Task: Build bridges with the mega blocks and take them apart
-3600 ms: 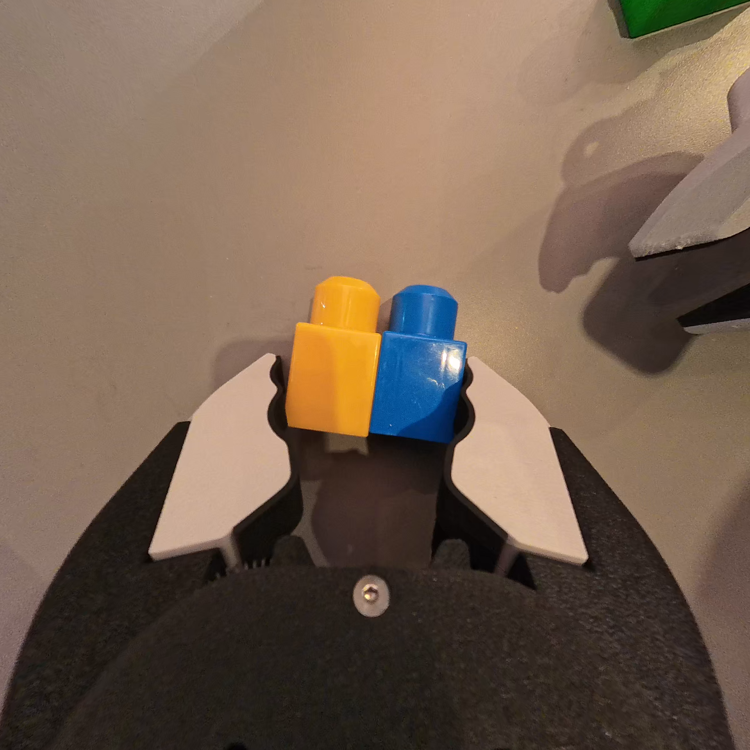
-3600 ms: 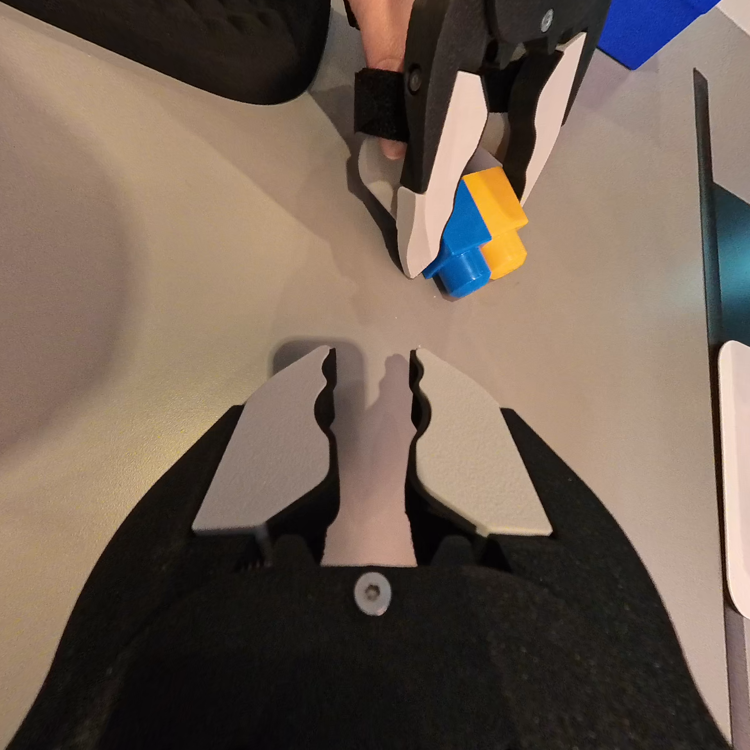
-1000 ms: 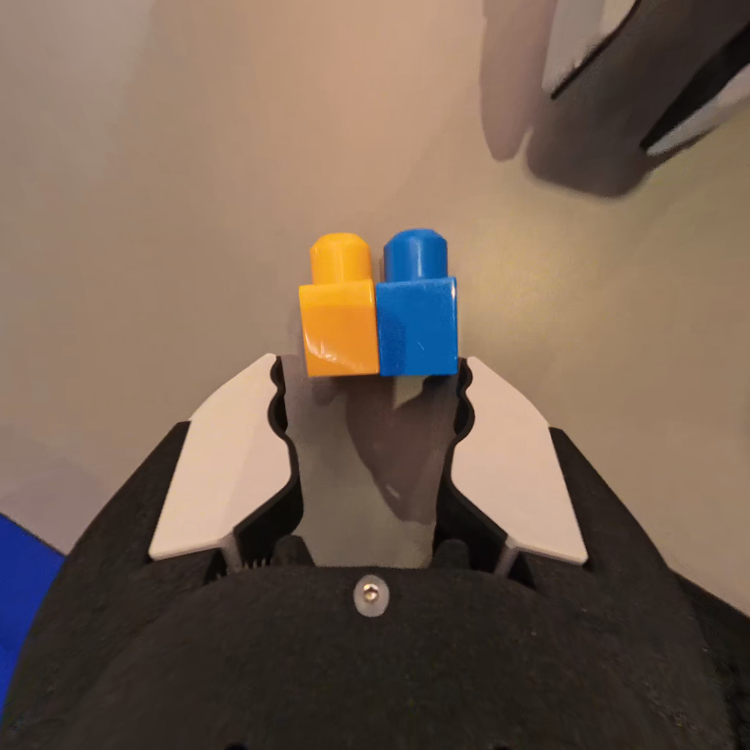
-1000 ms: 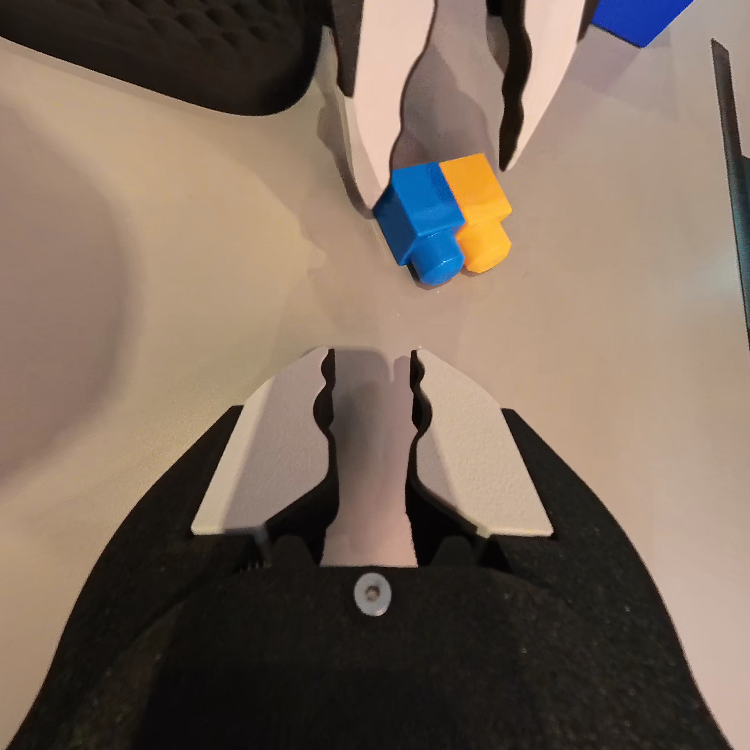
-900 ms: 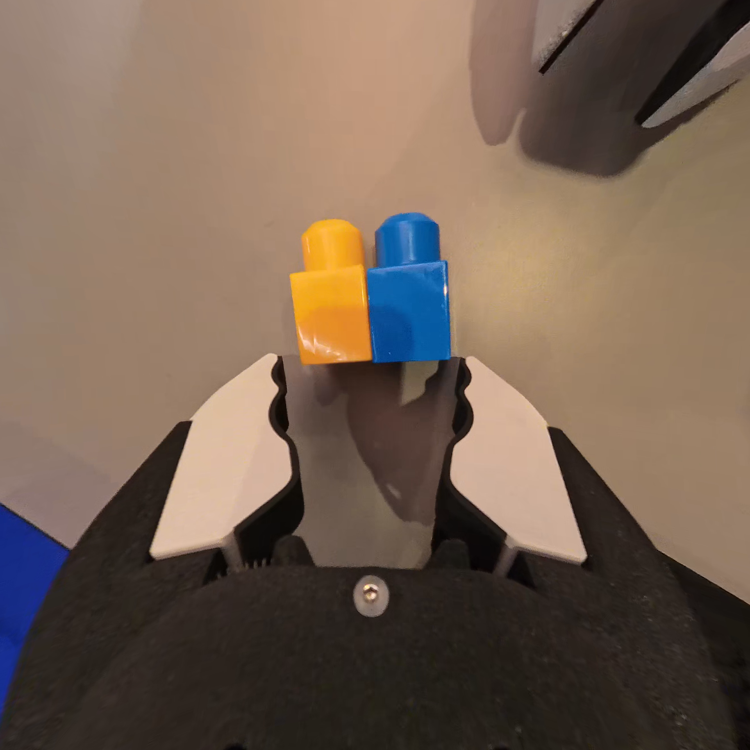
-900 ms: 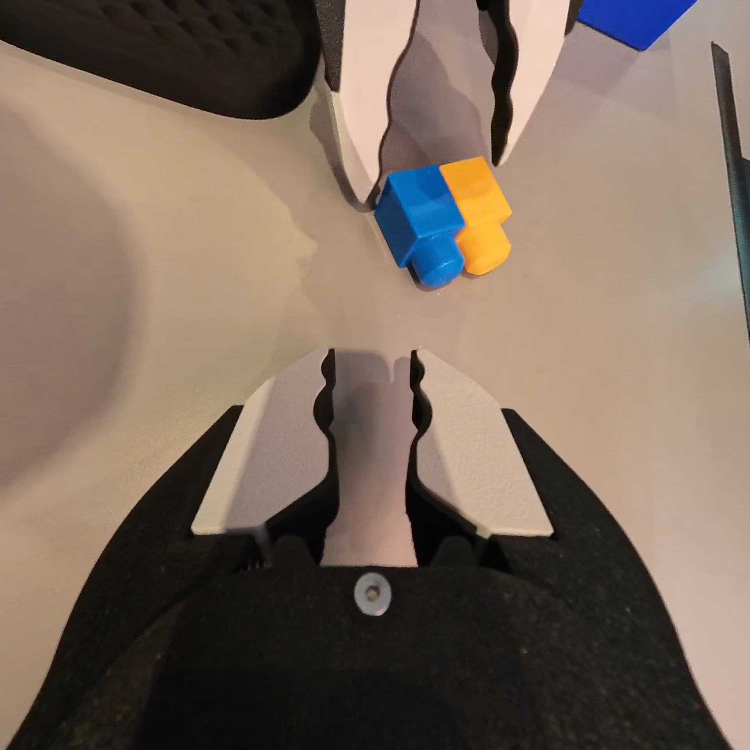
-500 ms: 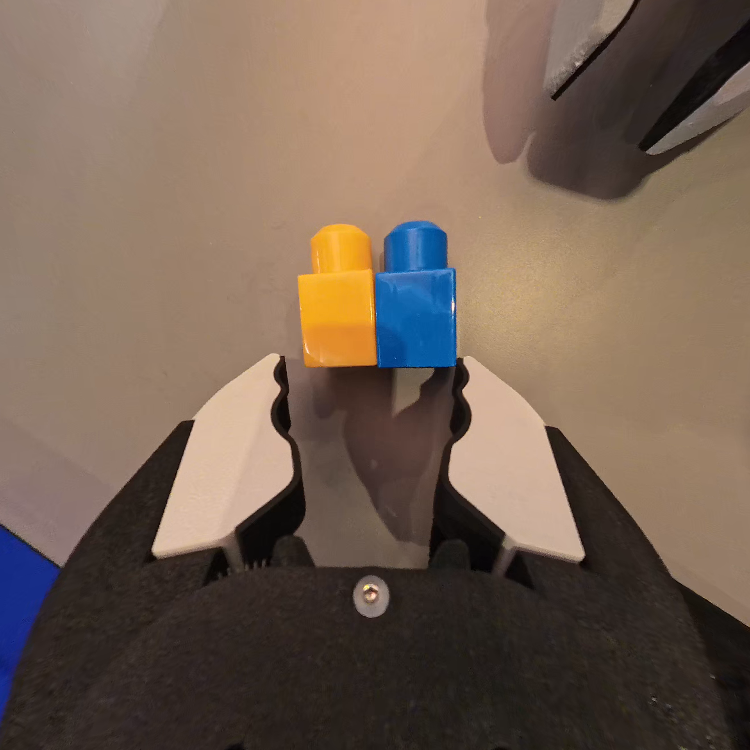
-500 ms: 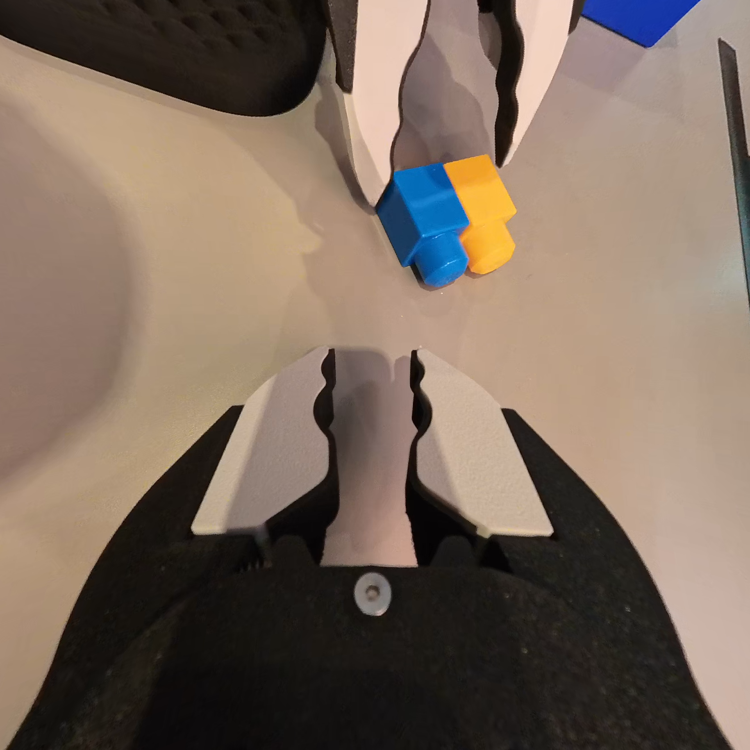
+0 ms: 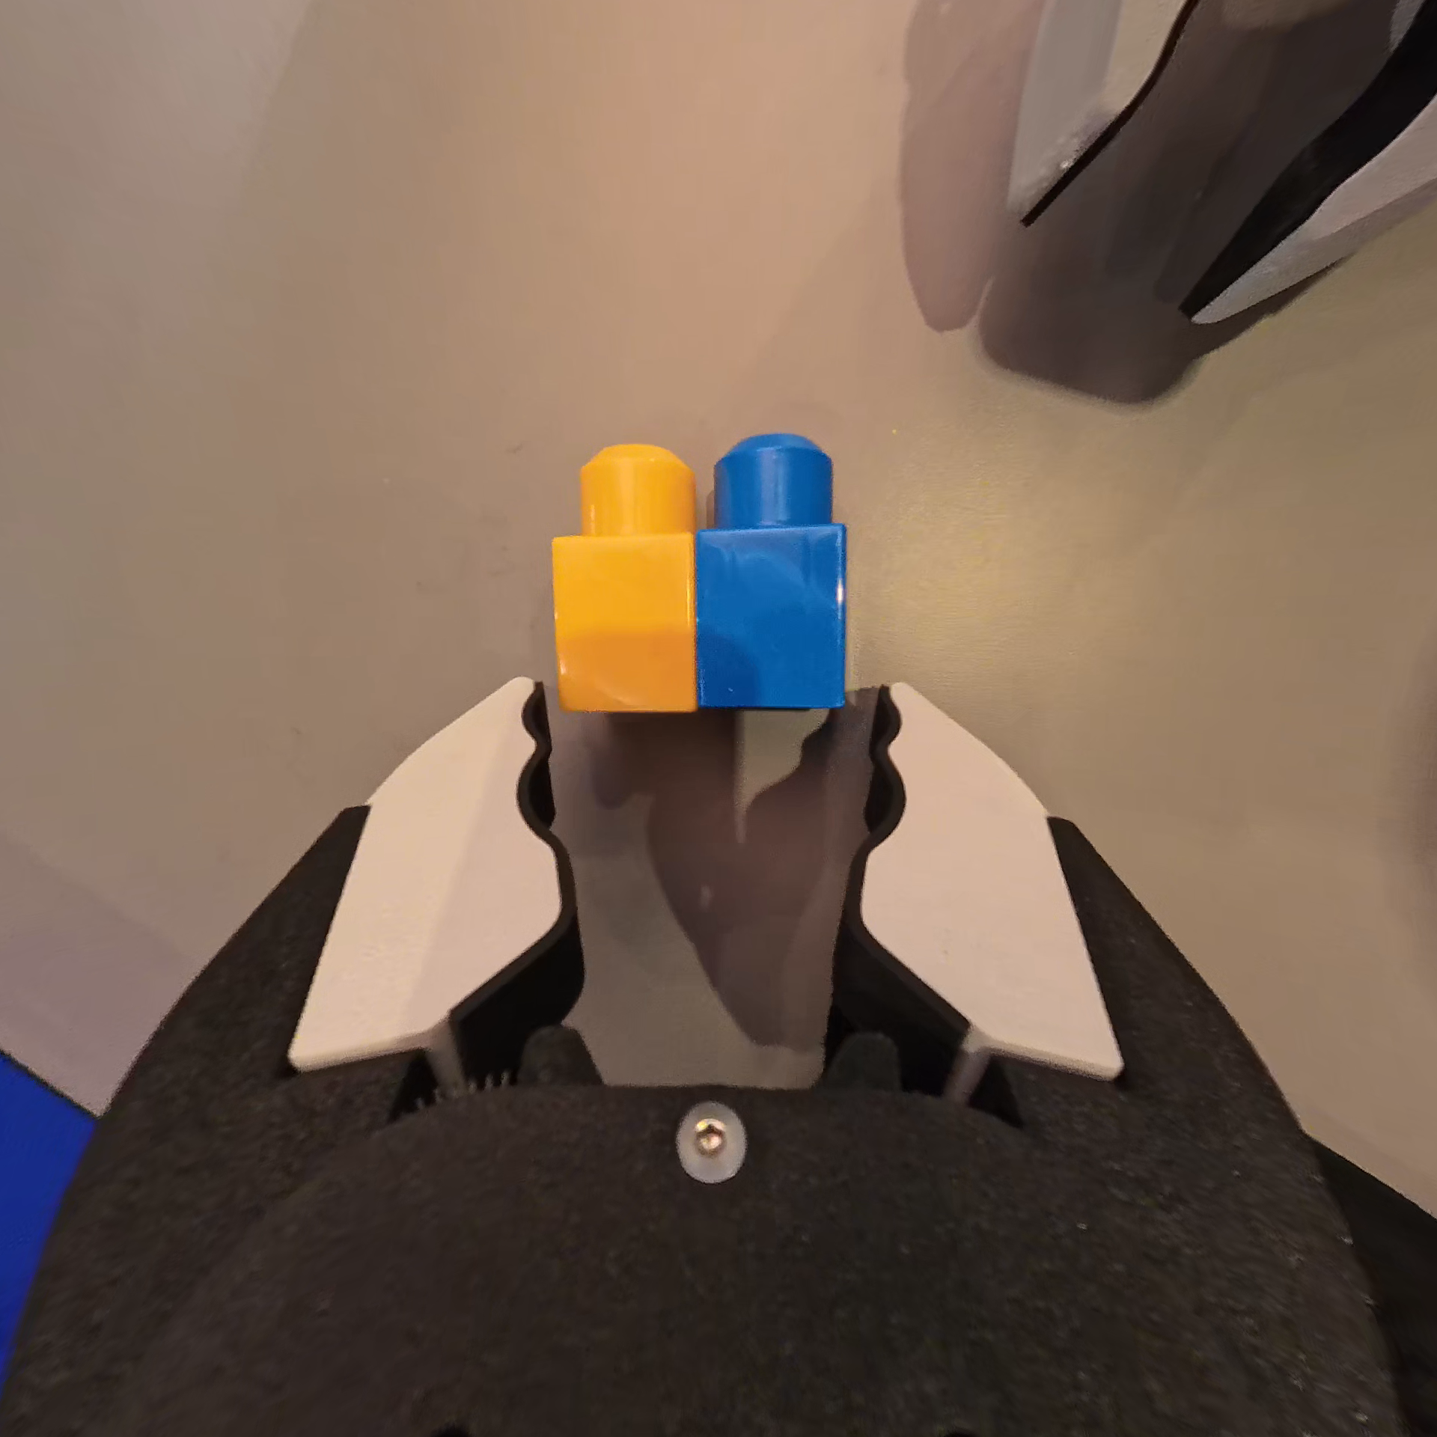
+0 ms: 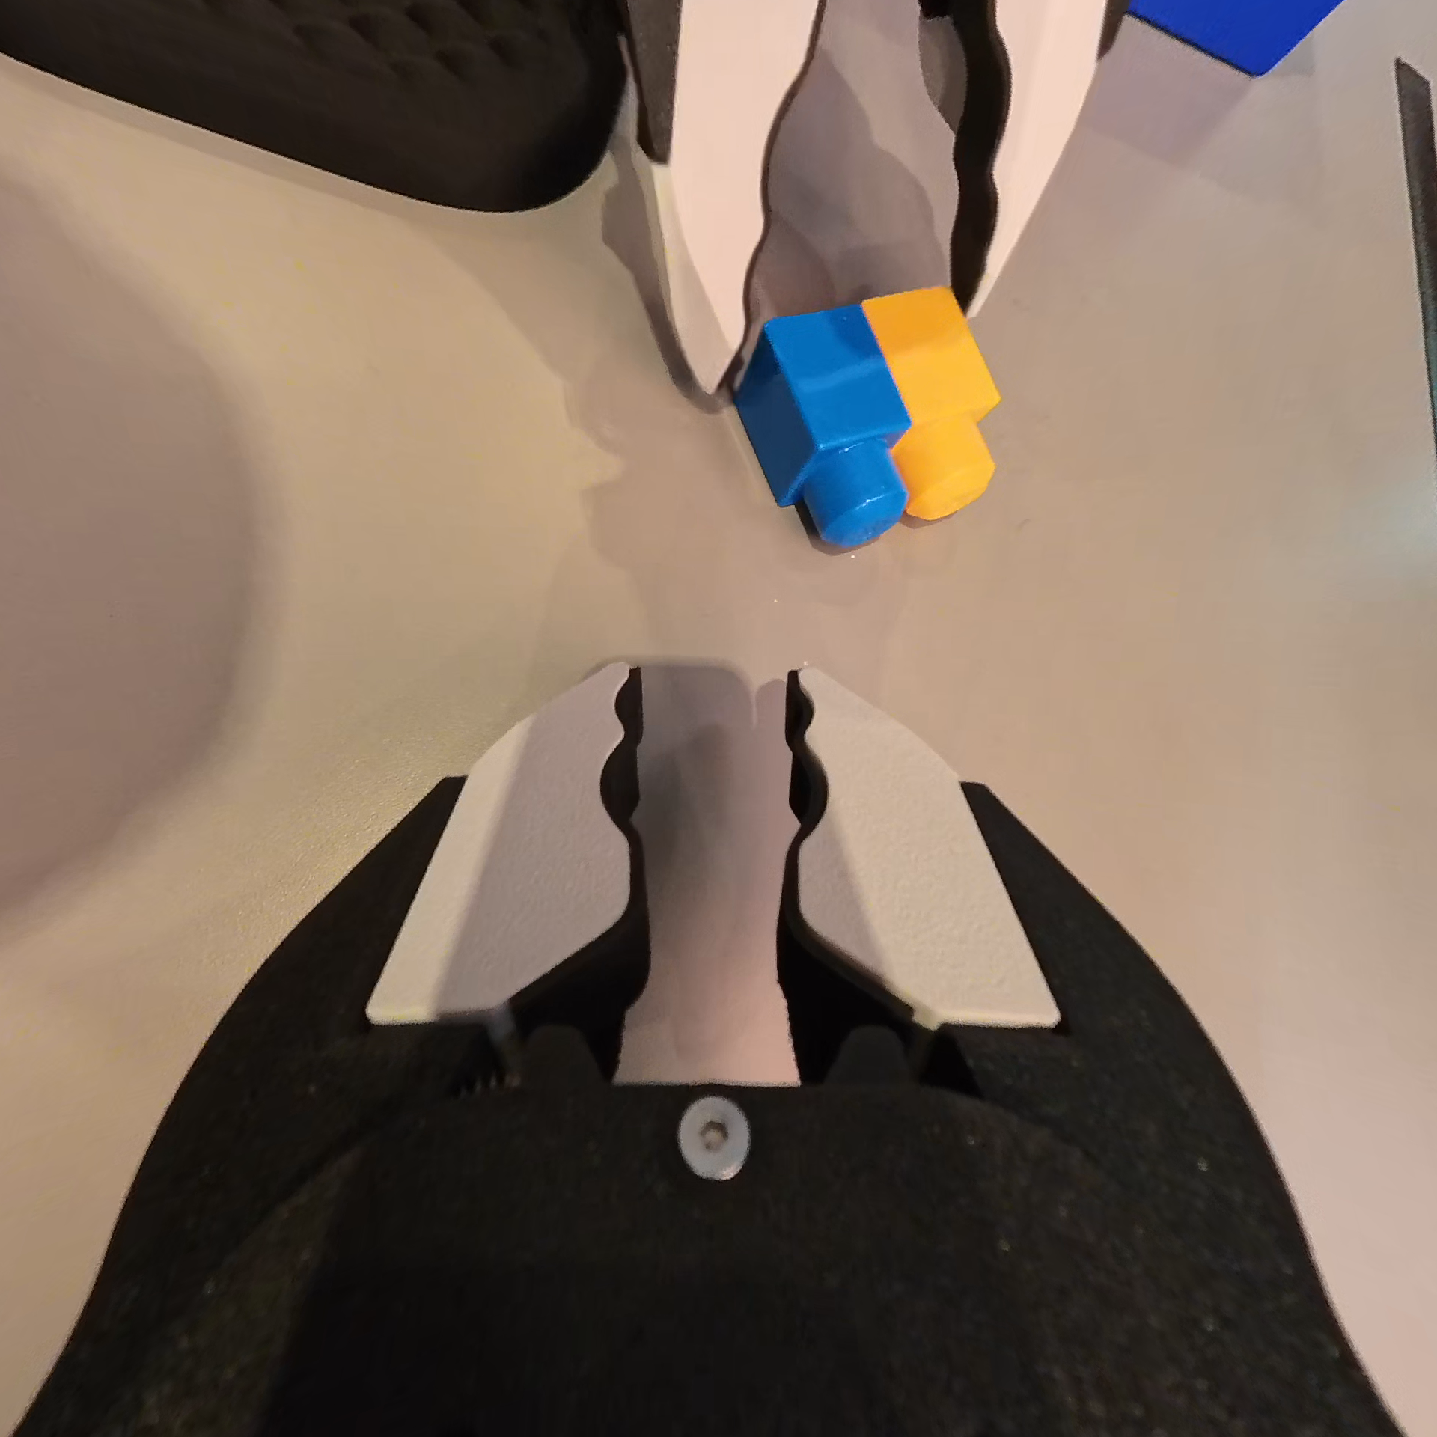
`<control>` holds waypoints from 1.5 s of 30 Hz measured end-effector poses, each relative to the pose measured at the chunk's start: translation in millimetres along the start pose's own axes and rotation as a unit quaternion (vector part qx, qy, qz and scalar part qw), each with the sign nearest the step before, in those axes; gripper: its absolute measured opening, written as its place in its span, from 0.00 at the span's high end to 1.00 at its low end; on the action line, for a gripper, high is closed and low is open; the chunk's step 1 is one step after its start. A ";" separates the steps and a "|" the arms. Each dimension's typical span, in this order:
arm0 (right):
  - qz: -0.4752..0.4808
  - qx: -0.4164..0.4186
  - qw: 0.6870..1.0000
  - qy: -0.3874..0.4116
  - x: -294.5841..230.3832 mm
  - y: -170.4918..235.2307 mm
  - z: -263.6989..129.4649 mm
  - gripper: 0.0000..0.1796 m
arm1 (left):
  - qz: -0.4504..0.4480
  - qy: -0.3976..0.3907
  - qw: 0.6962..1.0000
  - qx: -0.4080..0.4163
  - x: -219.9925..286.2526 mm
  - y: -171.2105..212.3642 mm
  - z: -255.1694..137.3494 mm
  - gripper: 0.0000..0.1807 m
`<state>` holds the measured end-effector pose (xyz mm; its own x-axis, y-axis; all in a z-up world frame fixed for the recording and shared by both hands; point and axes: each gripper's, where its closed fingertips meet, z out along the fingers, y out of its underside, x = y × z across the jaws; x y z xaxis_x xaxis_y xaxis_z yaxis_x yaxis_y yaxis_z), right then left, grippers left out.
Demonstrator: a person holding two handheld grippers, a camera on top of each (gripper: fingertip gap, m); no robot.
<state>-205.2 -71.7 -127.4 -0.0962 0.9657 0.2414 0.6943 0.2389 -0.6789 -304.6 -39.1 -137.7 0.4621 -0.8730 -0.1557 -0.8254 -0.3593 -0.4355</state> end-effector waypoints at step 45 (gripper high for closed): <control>0.000 -0.008 1.000 -0.010 -1.6 3.5 -1.0 0.81 | -0.028 0.070 0.987 -0.144 5.2 -5.9 22.7 0.52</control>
<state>-202.0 -72.5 -129.5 -0.1096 0.9675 0.2278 0.7054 0.2371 -0.6680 -290.0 -34.0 -156.0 0.4780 -0.8784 -0.0064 -0.8665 -0.4703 -0.1671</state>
